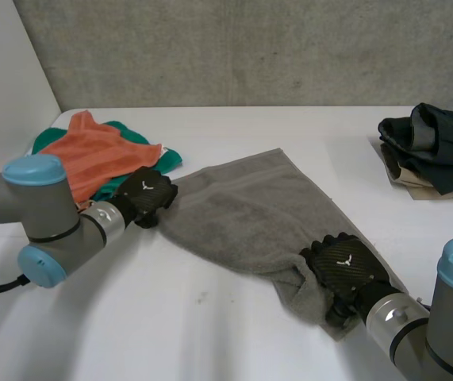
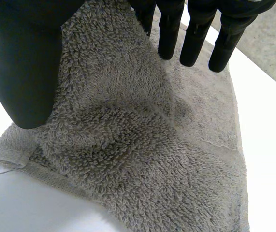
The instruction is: Fold the laundry.
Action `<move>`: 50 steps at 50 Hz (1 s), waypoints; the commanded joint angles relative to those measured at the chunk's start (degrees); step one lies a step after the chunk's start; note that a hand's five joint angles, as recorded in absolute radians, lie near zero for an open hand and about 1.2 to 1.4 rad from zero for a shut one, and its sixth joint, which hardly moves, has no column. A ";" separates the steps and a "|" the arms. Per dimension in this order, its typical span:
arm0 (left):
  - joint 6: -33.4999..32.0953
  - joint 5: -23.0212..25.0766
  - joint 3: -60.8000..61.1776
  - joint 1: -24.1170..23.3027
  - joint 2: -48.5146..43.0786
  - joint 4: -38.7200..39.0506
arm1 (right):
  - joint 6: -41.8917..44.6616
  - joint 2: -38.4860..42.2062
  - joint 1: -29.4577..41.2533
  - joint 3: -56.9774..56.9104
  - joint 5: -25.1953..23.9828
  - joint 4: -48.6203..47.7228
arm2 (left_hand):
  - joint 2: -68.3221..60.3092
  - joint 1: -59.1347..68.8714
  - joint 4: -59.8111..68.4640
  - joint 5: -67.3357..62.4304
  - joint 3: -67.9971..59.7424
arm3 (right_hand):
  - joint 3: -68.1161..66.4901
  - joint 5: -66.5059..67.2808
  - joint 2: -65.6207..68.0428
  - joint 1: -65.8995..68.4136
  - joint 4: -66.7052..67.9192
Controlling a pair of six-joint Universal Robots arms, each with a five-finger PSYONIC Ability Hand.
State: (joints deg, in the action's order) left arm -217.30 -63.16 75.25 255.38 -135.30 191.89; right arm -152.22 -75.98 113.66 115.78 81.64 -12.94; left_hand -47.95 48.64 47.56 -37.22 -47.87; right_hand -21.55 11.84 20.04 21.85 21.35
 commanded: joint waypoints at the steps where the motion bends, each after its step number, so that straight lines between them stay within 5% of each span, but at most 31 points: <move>1: -0.67 -0.55 -1.77 -1.20 -1.54 0.06 | 0.00 -0.13 -0.63 -0.29 0.28 -0.41 | -32.05 31.36 32.44 -32.78 -32.13 | -23.13 22.84 24.64 22.82 23.33; 2: -0.58 -0.99 -1.95 -1.72 -1.46 -0.03 | 0.00 -0.48 -0.63 -0.64 0.37 -0.42 | -32.05 31.36 32.44 -32.78 -32.13 | -40.17 39.88 41.68 39.87 40.37; 5: -0.32 -1.35 -1.69 -2.69 -0.67 -0.73 | 0.00 -1.45 -0.72 -1.43 0.54 -0.42 | -32.05 31.36 32.44 -32.78 -32.13 | -58.43 58.13 59.93 58.12 58.63; 11: 1.96 -4.77 2.96 -4.89 9.95 -2.40 | 1.31 -8.30 -3.44 -7.31 0.54 0.37 | -32.05 31.36 32.44 -32.78 -32.13 | -58.45 58.16 59.96 58.15 58.65; 18: 7.76 -5.66 9.91 -6.91 25.33 -3.01 | 2.11 -7.17 -7.57 -22.51 -0.16 0.11 | -32.05 31.36 32.44 -32.78 -32.13 | -58.45 58.16 59.96 58.15 58.65; 27: 14.26 -5.92 18.17 -9.80 34.76 -3.54 | 4.56 16.37 -6.70 -47.56 -3.14 -3.66 | -32.05 31.36 32.44 -32.78 -32.13 | -58.45 58.16 59.96 58.15 58.65; 30: 14.62 -7.32 19.05 -12.09 34.23 -3.54 | 5.36 24.81 -6.70 -51.52 -6.75 -7.96 | -32.05 31.36 32.44 -32.78 -32.13 | -13.26 12.96 14.76 12.95 13.46; 31: 14.62 -7.93 19.14 -12.79 33.97 -3.54 | 5.36 27.61 -6.78 -52.84 -7.45 -9.19 | -32.05 31.36 32.44 -32.78 -32.13 | 11.55 -11.84 -10.04 -11.85 -11.35; 37: 14.62 -13.47 18.09 -15.70 30.45 -3.81 | 4.74 26.68 -6.61 -52.50 0.26 -9.47 | -32.05 31.36 32.44 -32.78 -32.13 | 11.55 -11.84 -10.04 -11.85 -11.35; 42: 14.62 -14.80 18.00 -15.70 30.71 -3.81 | 4.66 16.76 -6.96 -43.20 9.41 -4.56 | -32.05 31.36 32.44 -32.78 -32.13 | 11.55 -11.84 -10.04 -11.85 -11.35; 50: 14.71 -15.15 16.86 -15.88 31.24 -3.72 | 0.18 3.39 -7.40 -25.88 6.35 12.40 | -32.05 31.36 32.44 -32.78 -32.13 | 4.41 -4.70 -2.90 -4.71 -4.20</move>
State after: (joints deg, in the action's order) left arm -202.65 -78.27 92.76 239.45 -104.63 188.09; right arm -148.15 -63.99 106.50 78.12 90.03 -12.46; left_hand -68.36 65.56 68.60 -55.66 -68.06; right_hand -12.41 2.83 12.46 13.10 12.26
